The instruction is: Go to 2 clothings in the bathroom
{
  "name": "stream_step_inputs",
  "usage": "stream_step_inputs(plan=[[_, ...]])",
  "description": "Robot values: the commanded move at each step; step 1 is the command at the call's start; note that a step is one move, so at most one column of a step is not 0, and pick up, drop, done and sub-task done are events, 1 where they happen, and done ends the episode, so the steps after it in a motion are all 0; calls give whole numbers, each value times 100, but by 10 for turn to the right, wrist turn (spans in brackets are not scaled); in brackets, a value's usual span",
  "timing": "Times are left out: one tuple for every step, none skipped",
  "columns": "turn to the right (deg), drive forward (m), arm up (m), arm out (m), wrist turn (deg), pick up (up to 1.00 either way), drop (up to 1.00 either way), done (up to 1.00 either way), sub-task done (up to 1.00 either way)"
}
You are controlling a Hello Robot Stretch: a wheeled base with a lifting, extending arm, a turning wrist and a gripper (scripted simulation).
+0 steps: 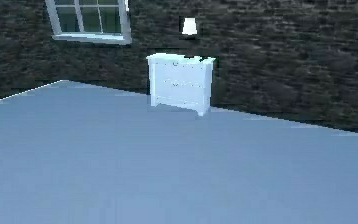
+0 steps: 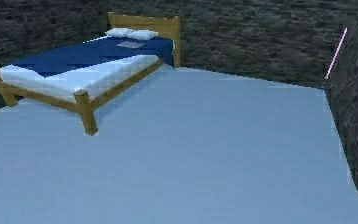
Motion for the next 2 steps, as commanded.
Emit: stream_step_inputs(plan=[[90,0,0,0,0,0,0,0,0],[0,10,0,0,0,0,0,0,0]])
